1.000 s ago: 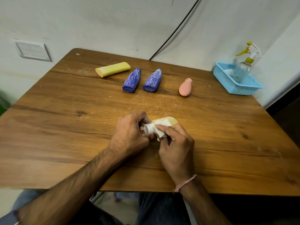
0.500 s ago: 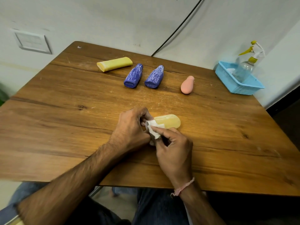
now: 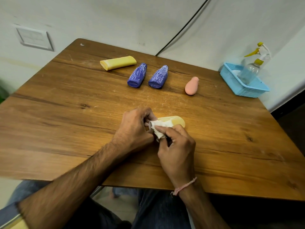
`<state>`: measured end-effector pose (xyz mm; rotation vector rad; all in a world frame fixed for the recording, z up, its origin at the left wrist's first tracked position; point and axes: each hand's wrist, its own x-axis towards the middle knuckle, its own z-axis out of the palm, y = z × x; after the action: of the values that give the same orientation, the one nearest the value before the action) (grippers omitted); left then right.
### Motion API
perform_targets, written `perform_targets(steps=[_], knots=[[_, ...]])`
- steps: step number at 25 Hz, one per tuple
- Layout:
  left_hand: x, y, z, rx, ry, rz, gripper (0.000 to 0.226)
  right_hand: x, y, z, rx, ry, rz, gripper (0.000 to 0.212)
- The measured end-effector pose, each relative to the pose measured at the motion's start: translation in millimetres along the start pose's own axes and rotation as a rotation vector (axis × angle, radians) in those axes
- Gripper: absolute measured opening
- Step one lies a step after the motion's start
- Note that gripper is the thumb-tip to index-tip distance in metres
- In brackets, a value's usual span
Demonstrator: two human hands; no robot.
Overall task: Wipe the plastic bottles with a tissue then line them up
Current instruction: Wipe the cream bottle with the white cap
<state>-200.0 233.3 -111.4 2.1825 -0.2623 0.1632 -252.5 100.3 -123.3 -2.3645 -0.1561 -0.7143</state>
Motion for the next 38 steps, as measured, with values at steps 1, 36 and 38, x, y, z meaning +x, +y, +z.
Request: perform_targets(steps=[1,36,38], knots=[[-0.4,0.0,-0.1,0.008,-0.003,0.004,0.027,5.9,4.5,-5.2,-0.017,-0.013,-0.021,0.037],[1.3,-0.4,-1.1,0.019,-0.071,-0.033,0.038,38.7,21.2,-34.3,-0.133,-0.313,-0.218,0.029],[0.2,-1.0,-0.8,0.014,-0.063,-0.013,0.039,50.9,34.8,-42.1,-0.105,-0.318,-0.107,0.019]])
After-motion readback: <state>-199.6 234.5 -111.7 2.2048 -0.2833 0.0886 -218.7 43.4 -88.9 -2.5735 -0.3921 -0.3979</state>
